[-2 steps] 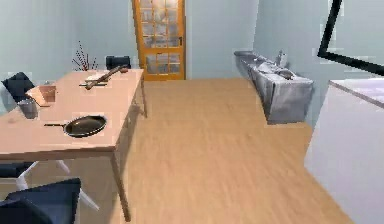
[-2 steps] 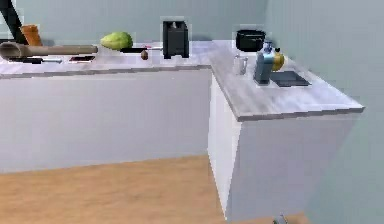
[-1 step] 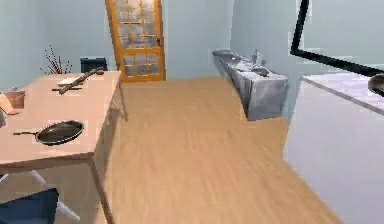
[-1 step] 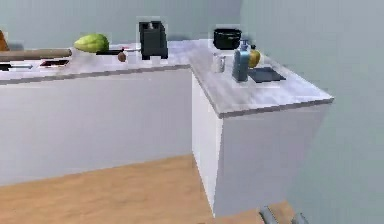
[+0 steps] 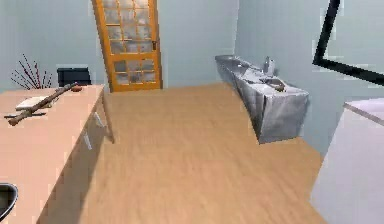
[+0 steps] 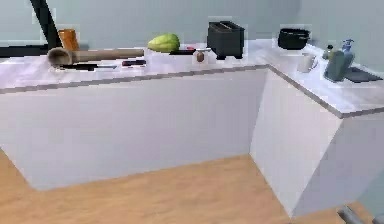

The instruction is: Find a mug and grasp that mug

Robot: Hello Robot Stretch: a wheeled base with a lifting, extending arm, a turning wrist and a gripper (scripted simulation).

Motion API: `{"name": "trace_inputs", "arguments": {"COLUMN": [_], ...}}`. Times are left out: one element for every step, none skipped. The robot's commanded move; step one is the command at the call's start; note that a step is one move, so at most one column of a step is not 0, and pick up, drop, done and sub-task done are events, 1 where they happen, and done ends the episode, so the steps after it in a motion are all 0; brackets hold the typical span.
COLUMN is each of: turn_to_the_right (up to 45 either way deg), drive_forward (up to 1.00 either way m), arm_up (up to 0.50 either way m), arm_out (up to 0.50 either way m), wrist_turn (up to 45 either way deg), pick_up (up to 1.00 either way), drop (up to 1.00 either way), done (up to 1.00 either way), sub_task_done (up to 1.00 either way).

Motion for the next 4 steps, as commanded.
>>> {"name": "trace_inputs", "arguments": {"turn_to_the_right": [33.0, 0.0, 39.0, 0.0], "drive_forward": [0.00, 0.25, 0.00, 0.35], "arm_up": [0.00, 0.00, 0.00, 0.00], "arm_out": [0.00, 0.00, 0.00, 0.00], "wrist_turn": [0.0, 0.0, 0.0, 0.0], "pick_up": [0.00, 0.00, 0.00, 0.00], "drop": [0.00, 0.00, 0.00, 0.00], "done": [0.00, 0.00, 0.00, 0.00], "sub_task_done": [0.00, 0.00, 0.00, 0.00]}}
